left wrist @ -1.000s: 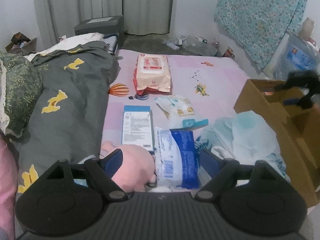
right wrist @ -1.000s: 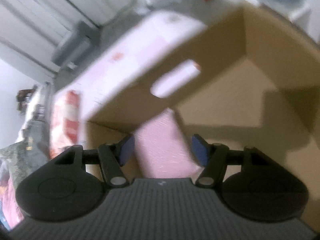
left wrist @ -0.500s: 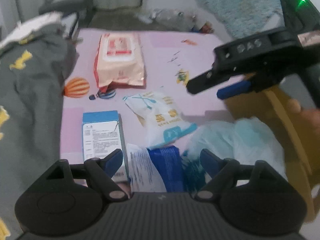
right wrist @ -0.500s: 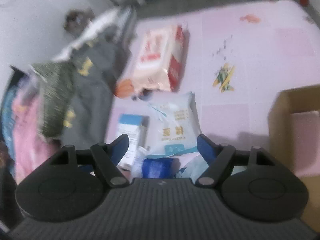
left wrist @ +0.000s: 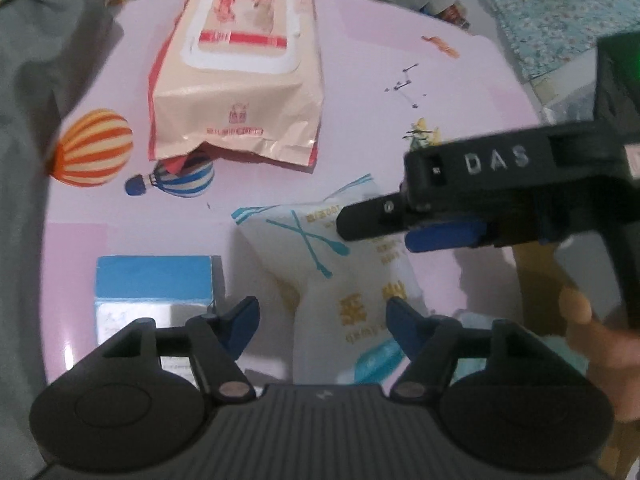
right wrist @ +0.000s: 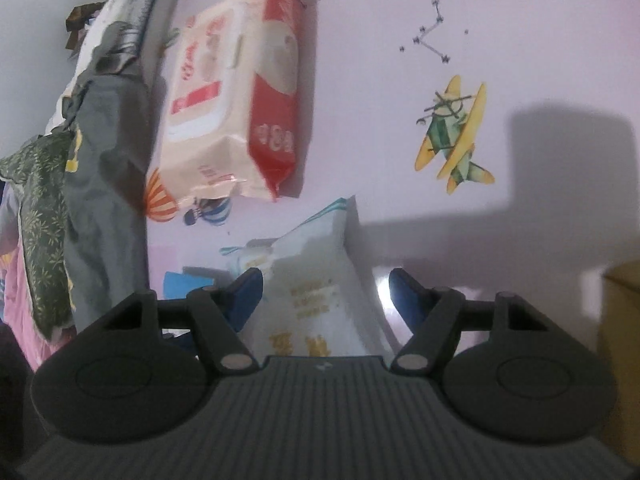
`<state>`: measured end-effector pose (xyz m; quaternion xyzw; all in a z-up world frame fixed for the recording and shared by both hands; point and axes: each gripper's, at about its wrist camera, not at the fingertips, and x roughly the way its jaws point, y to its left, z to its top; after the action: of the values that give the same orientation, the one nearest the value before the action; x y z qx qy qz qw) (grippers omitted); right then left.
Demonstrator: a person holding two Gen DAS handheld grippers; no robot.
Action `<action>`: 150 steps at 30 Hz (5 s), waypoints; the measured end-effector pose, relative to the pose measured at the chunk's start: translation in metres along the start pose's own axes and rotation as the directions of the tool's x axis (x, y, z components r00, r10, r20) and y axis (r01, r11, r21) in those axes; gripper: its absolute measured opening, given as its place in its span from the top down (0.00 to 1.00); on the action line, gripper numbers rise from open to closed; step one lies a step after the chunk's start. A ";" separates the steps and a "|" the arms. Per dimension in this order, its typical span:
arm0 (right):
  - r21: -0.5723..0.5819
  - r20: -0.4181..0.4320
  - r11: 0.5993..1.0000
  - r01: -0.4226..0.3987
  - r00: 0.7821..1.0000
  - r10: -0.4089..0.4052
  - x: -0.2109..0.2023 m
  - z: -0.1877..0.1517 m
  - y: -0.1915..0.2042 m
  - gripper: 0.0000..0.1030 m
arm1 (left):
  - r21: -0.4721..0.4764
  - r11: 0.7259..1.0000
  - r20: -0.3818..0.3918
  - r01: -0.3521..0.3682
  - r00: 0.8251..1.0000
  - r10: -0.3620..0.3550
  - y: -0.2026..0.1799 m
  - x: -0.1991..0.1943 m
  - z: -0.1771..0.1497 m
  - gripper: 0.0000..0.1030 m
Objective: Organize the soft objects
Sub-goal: 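Grasp the white cotton-swab bag with the left tool, then carry the cotton-swab bag into the box and open the left tool, then move the left tool back toward the blue-and-white medicine box, then grasp the blue-and-white medicine box with the left tool, then carry the medicine box into the cardboard box and release it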
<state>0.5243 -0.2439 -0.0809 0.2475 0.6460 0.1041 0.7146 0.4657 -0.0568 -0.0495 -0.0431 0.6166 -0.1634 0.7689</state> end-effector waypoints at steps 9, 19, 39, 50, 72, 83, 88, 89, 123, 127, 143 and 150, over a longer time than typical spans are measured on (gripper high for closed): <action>-0.039 -0.006 0.997 -0.071 0.997 0.071 0.005 -0.004 0.003 0.55 | -0.042 0.998 0.015 0.038 0.999 -0.038 -0.003 0.001 0.008 0.53; -0.062 0.037 0.986 -0.153 0.987 0.155 -0.032 -0.019 0.014 0.76 | -0.025 1.000 0.113 0.003 0.994 0.000 -0.021 -0.053 -0.010 0.56; -0.014 0.360 0.958 -0.288 0.892 0.273 -0.268 -0.126 -0.131 0.76 | 0.270 0.960 0.193 0.076 0.972 -0.132 -0.270 -0.115 -0.054 0.52; 0.181 0.395 0.969 -0.170 0.915 0.087 -0.266 -0.119 -0.272 0.75 | 0.337 0.938 0.014 0.078 0.996 -0.088 -0.361 0.021 -0.041 0.50; 0.358 0.385 0.923 -0.142 0.923 -0.007 -0.199 -0.091 -0.320 0.74 | 0.341 0.940 0.082 -0.017 0.997 -0.012 -0.314 -0.013 -0.049 0.40; 0.379 0.460 0.908 -0.177 0.888 -0.019 -0.218 -0.113 -0.301 0.72 | 0.274 0.961 0.201 -0.022 0.979 -0.035 -0.253 -0.079 -0.067 0.36; 0.330 0.497 0.923 -0.197 0.868 0.007 -0.237 -0.129 -0.277 0.71 | 0.216 0.976 0.259 -0.027 0.965 -0.031 -0.209 -0.111 -0.081 0.35; 0.313 0.501 0.928 -0.203 0.865 0.020 -0.240 -0.133 -0.269 0.71 | 0.202 0.979 0.270 -0.029 0.962 -0.027 -0.199 -0.118 -0.084 0.35; -0.025 -0.013 0.994 -0.102 0.995 0.102 0.027 -0.073 0.078 0.60 | 0.058 0.976 0.089 -0.210 0.975 0.205 0.053 -0.045 -0.088 0.27; -0.006 -0.037 0.993 -0.118 0.992 0.117 0.045 -0.065 0.074 0.63 | 0.043 0.975 0.035 -0.218 0.976 0.216 0.059 -0.029 -0.080 0.25; -0.058 -0.034 0.981 -0.186 0.982 0.185 0.048 -0.060 0.090 0.71 | 0.038 0.953 0.126 -0.299 0.948 0.292 0.049 -0.045 -0.069 0.29; -0.096 0.020 0.968 -0.230 0.972 0.233 0.010 -0.060 0.107 0.71 | 0.011 0.945 0.212 -0.327 0.924 0.317 0.030 -0.089 -0.068 0.29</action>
<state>0.4858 -0.1349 -0.0400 0.2892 0.5958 0.2131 0.7183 0.3893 0.0076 0.0098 0.0598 0.5278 -0.0437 0.8462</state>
